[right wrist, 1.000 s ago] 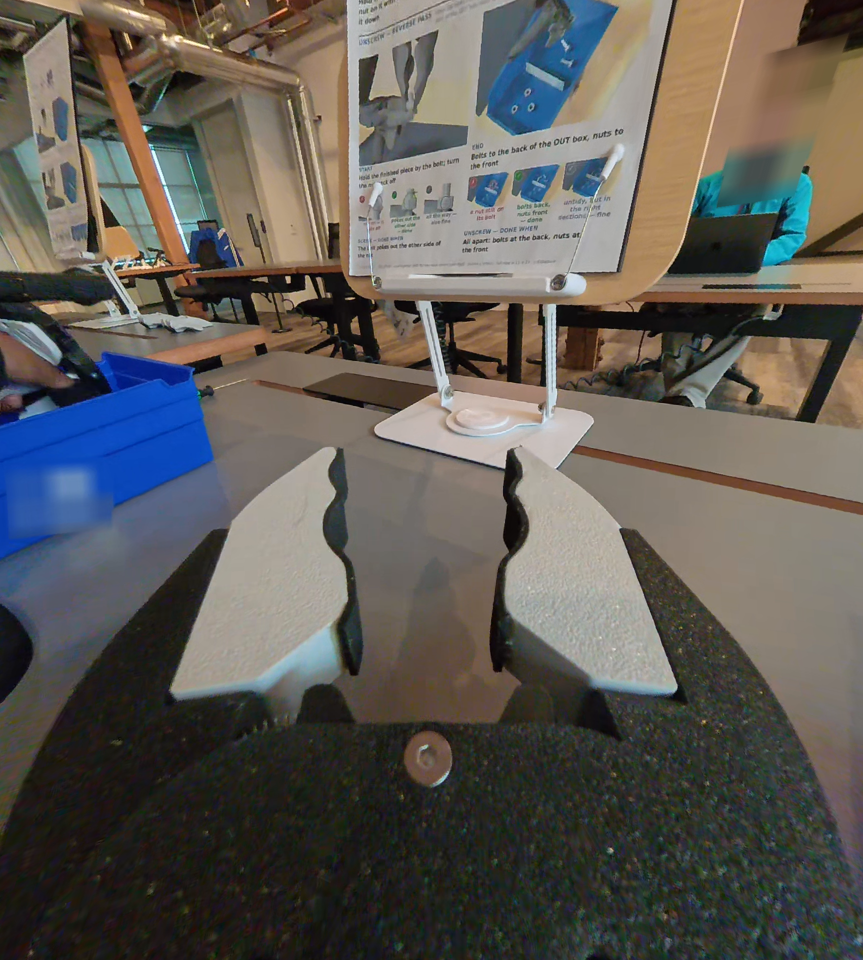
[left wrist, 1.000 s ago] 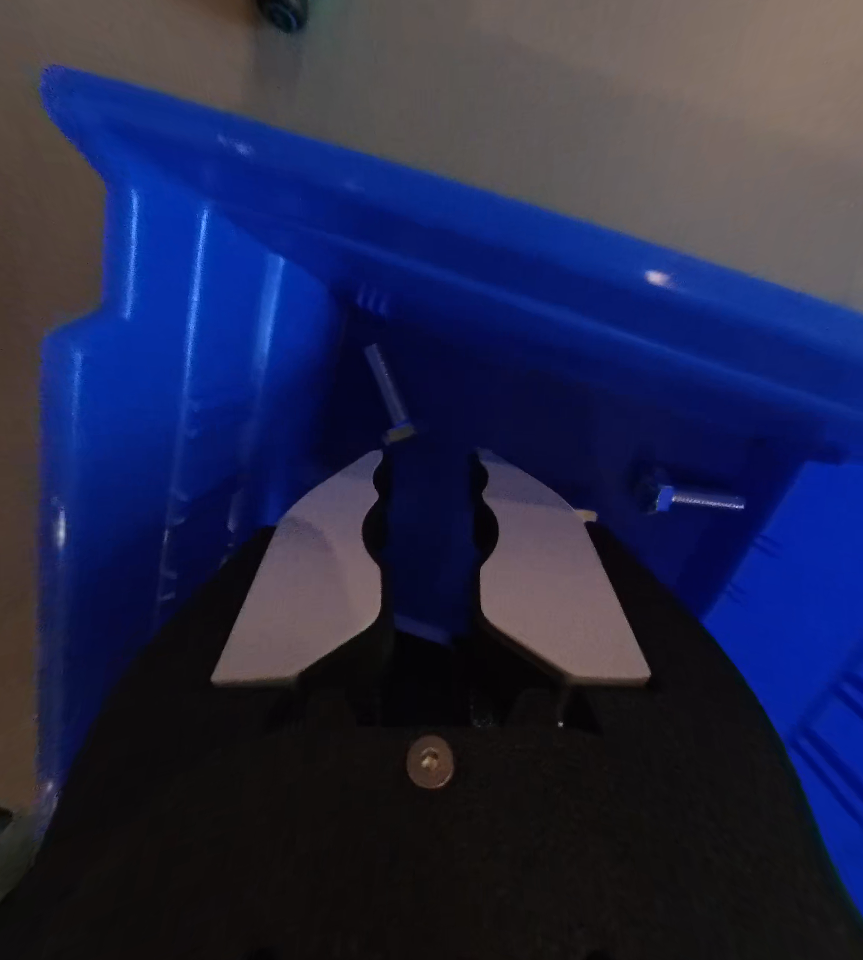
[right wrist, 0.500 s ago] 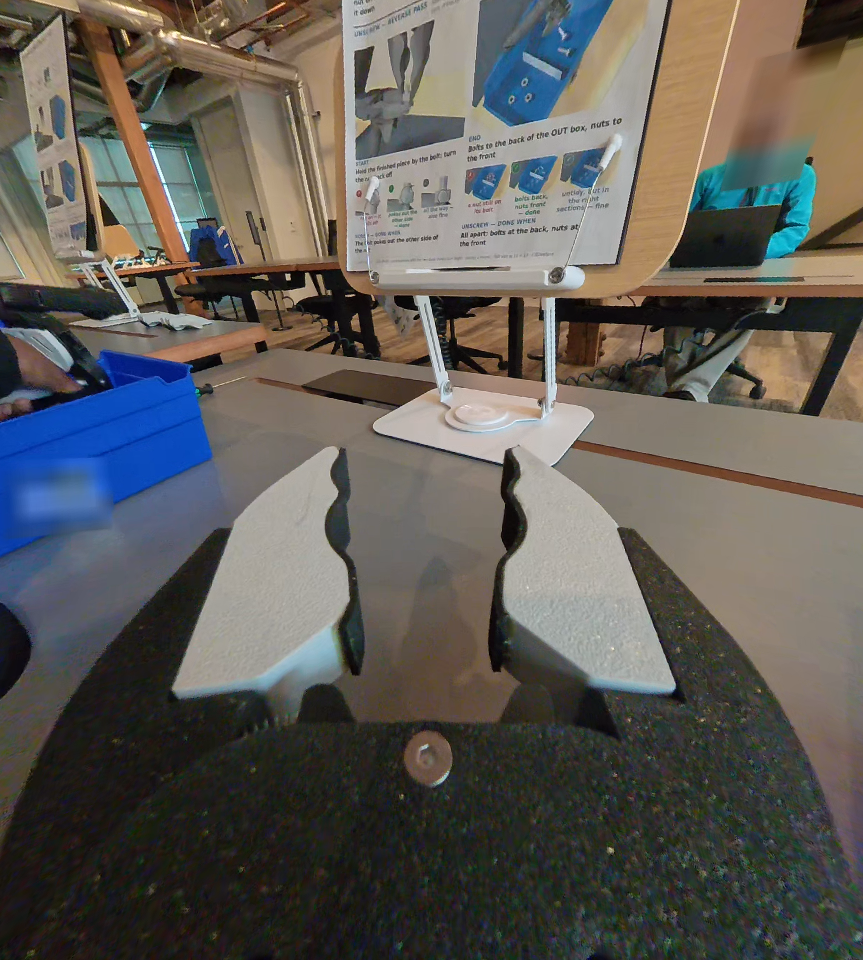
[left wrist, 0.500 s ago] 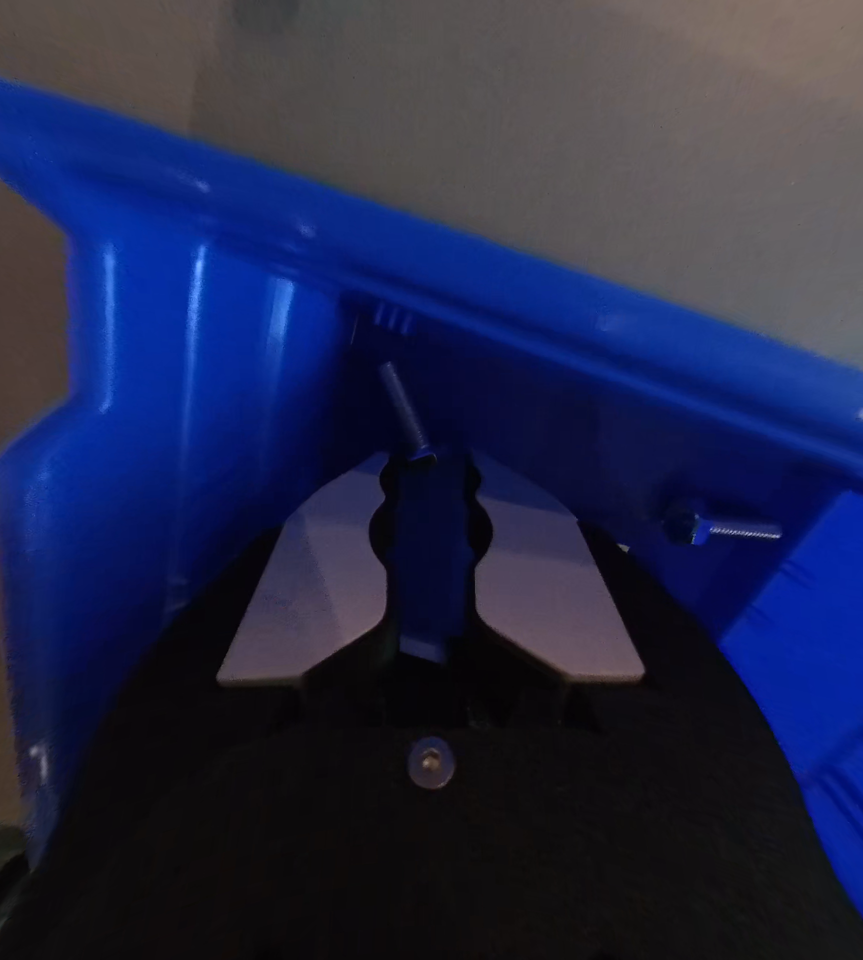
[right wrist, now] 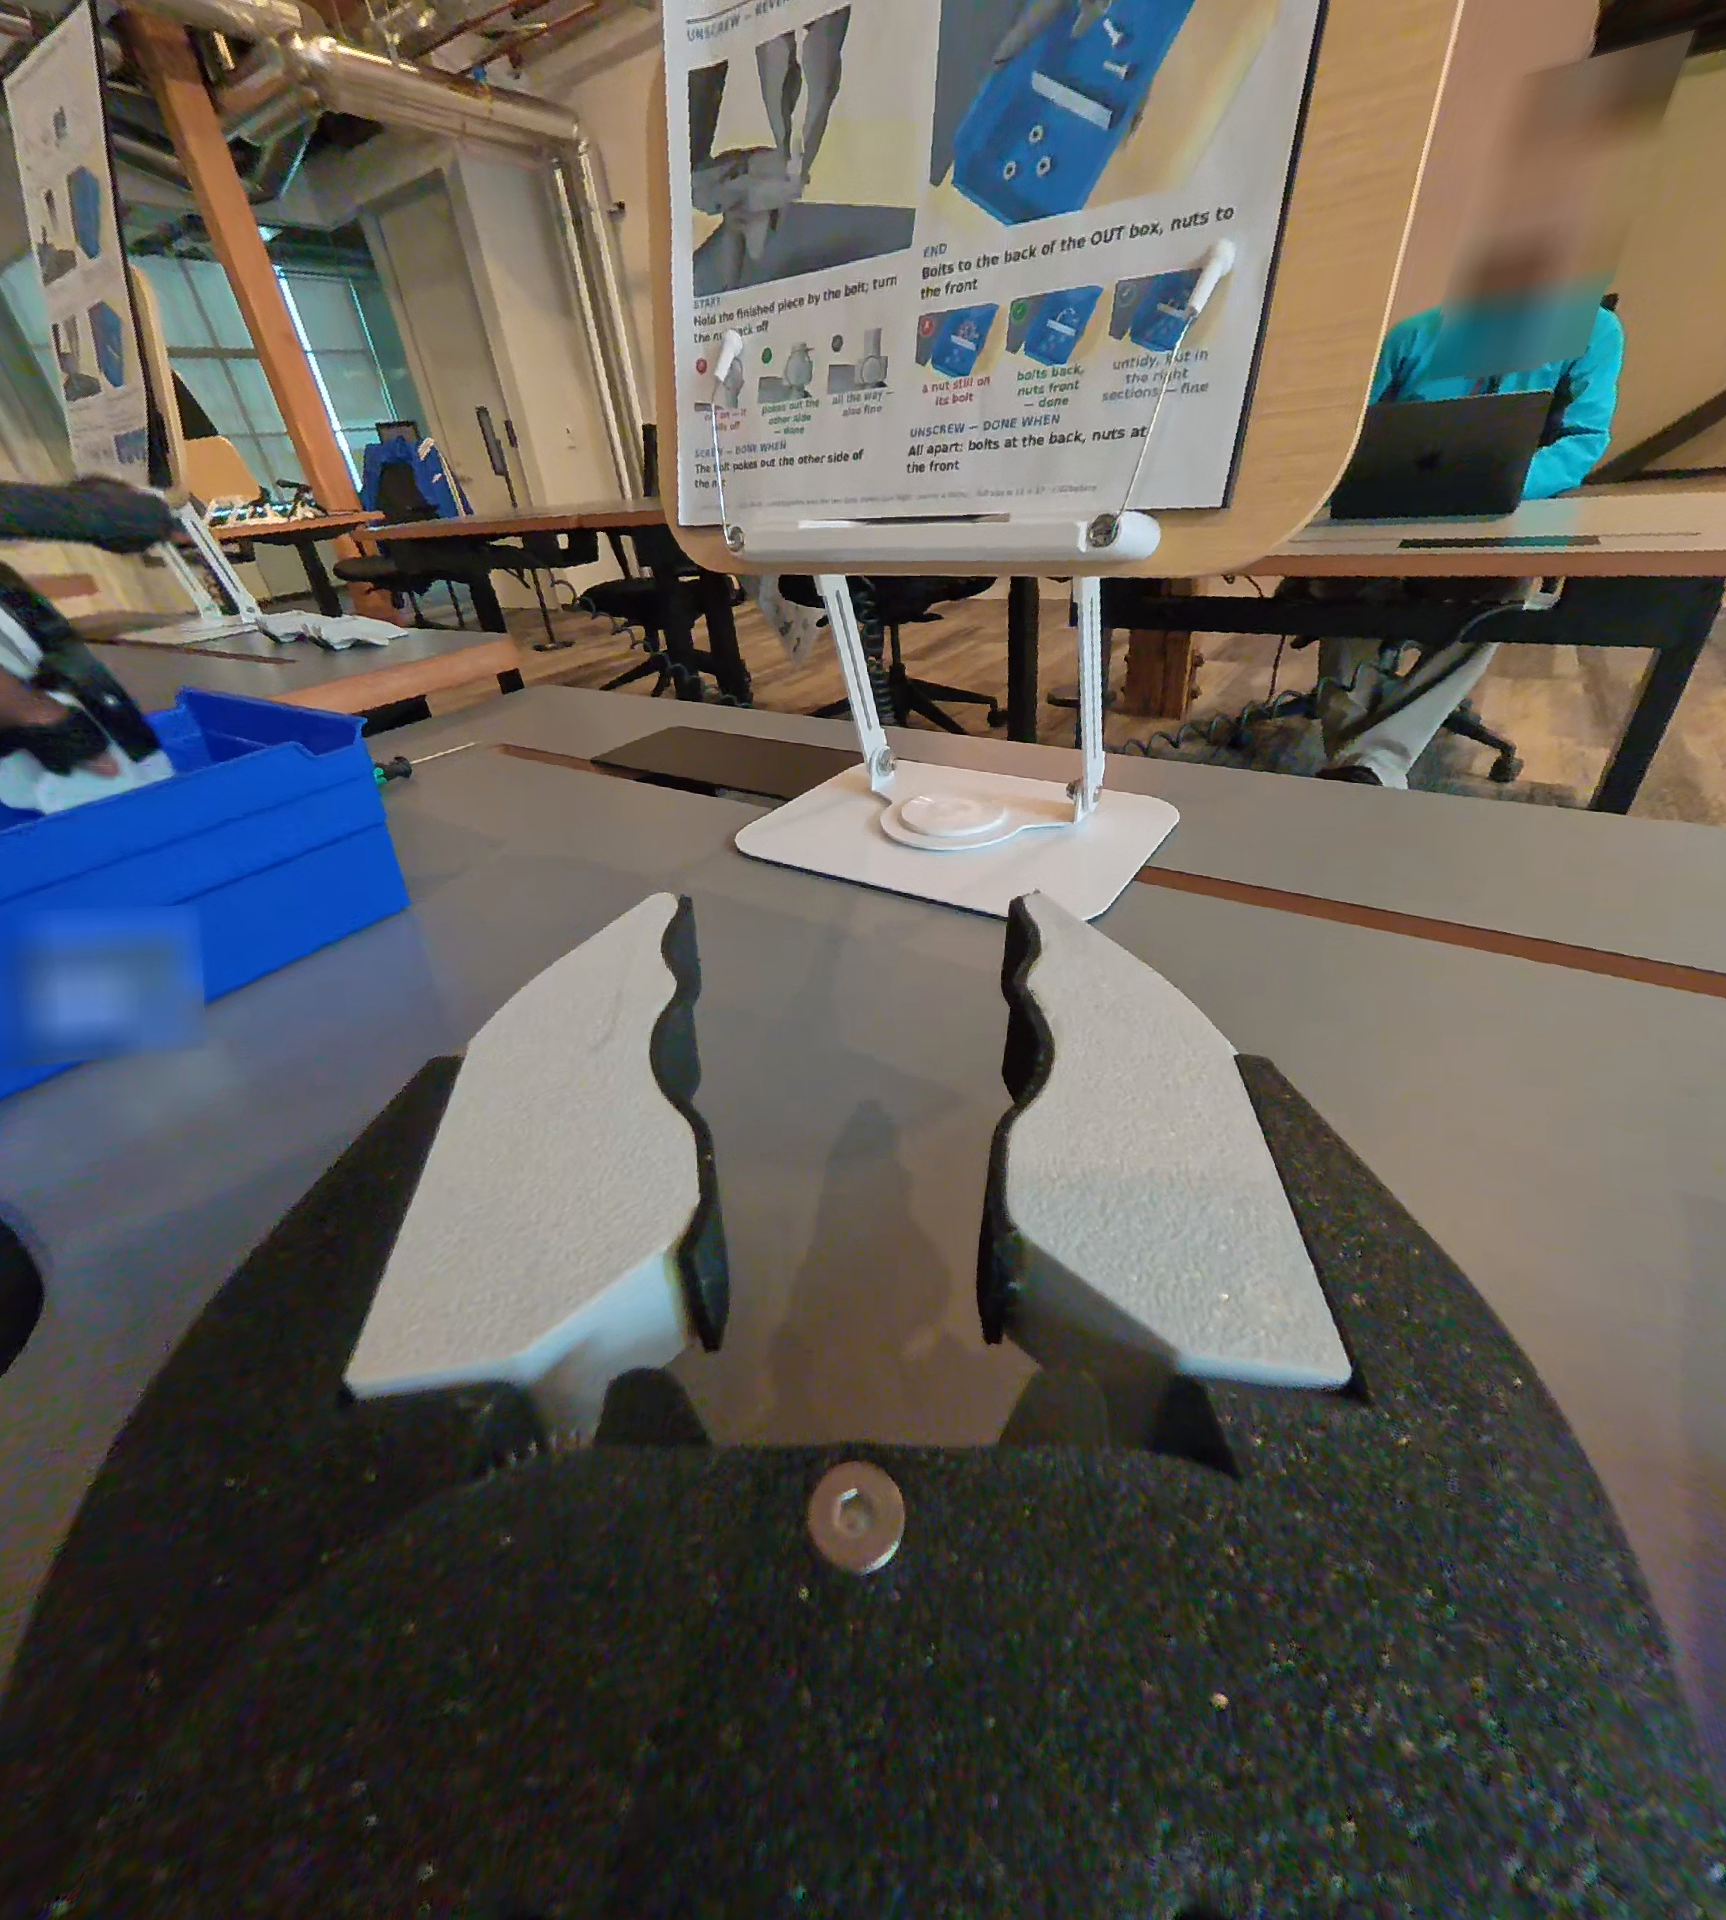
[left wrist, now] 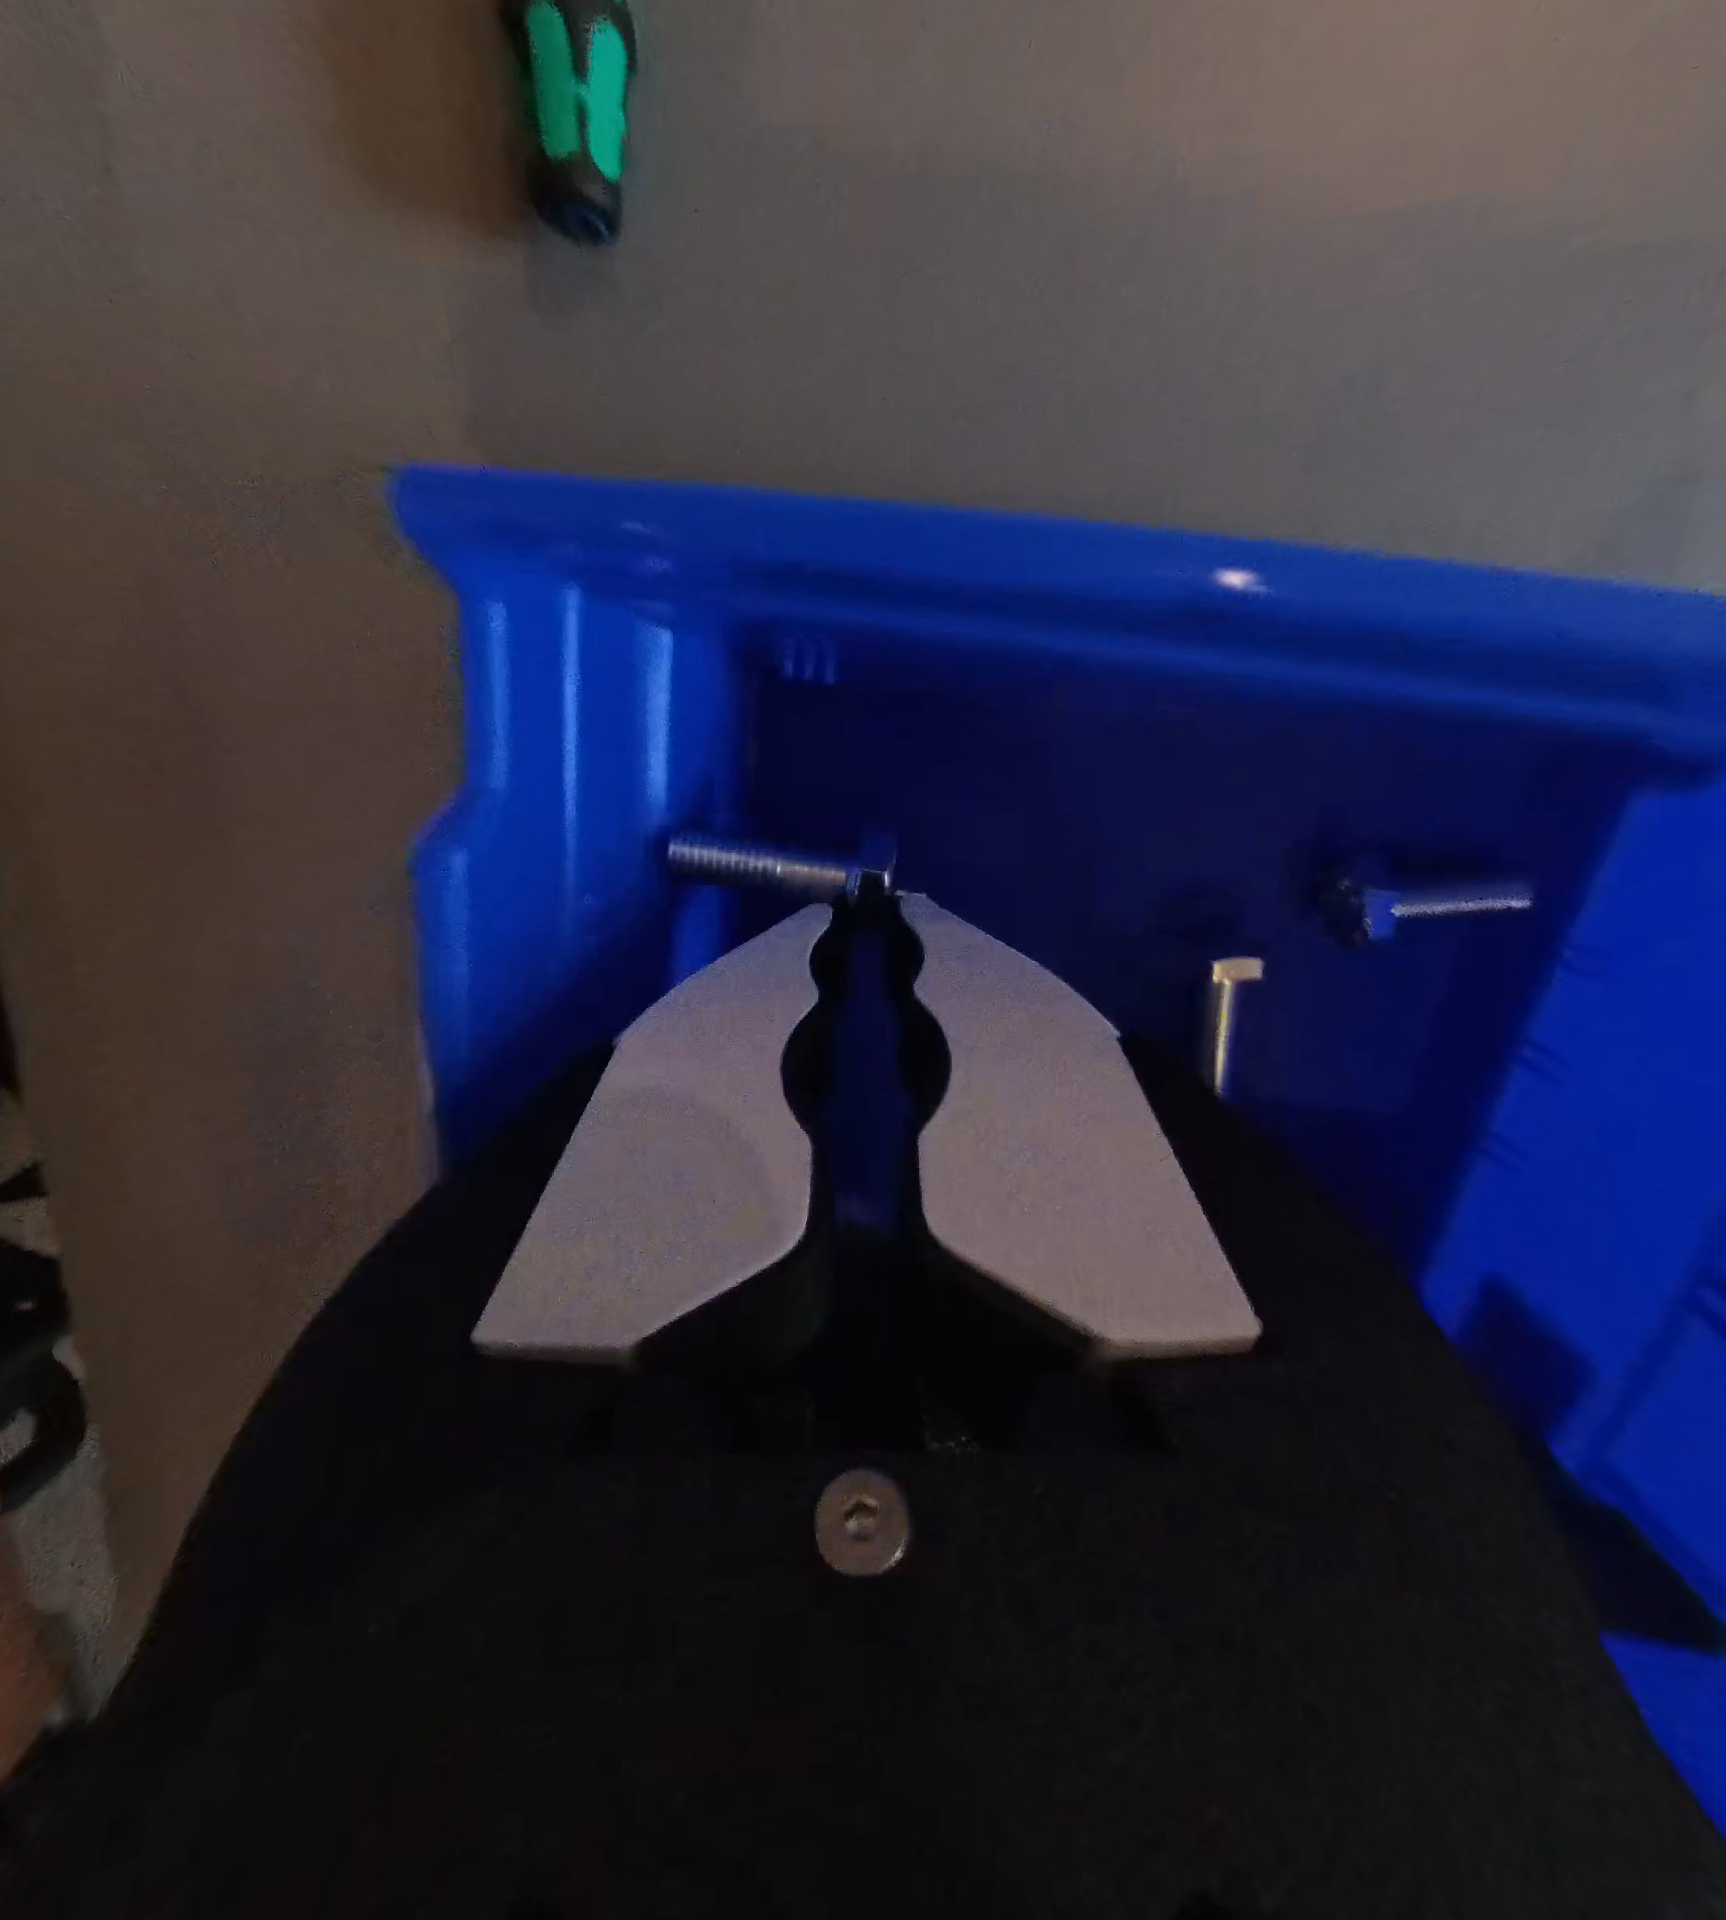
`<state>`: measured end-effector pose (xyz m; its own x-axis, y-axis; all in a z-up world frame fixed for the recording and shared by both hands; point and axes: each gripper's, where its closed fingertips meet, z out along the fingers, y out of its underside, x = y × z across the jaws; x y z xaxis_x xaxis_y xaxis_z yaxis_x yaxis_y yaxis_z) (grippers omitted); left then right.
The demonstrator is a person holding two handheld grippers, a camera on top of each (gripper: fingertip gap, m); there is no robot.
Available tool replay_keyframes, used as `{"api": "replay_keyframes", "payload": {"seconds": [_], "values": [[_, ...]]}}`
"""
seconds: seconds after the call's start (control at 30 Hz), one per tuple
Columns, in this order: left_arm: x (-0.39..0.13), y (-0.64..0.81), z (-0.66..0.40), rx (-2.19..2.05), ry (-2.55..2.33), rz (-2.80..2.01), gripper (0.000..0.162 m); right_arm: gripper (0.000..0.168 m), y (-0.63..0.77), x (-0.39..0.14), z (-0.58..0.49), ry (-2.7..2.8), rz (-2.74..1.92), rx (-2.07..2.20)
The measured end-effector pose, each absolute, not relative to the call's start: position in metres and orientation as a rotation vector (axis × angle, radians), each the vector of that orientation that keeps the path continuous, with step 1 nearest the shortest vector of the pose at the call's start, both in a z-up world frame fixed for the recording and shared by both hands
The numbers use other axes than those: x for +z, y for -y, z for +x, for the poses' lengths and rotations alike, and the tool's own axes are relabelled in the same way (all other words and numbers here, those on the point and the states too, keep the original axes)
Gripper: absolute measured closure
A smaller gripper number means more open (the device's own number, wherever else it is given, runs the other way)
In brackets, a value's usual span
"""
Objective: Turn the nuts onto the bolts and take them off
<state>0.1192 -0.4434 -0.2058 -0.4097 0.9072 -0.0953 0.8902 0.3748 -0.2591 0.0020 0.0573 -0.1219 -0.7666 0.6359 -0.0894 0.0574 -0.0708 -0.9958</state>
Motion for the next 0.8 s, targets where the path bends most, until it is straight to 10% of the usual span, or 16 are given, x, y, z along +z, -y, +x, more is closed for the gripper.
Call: {"api": "replay_keyframes", "payload": {"seconds": [0.47, 0.8], "values": [[0.014, 0.271, 0.096, 0.815, 1.24, -1.37, 0.155, 0.116, -0.047, -0.126, 0.008, 1.863, -0.66, 1.877], [-0.002, 0.064, 0.113, 0.814, 0.496, -1.514, 0.155, 0.124, -0.038, -0.095, 0.037, 1.827, -0.515, 2.272]]}}
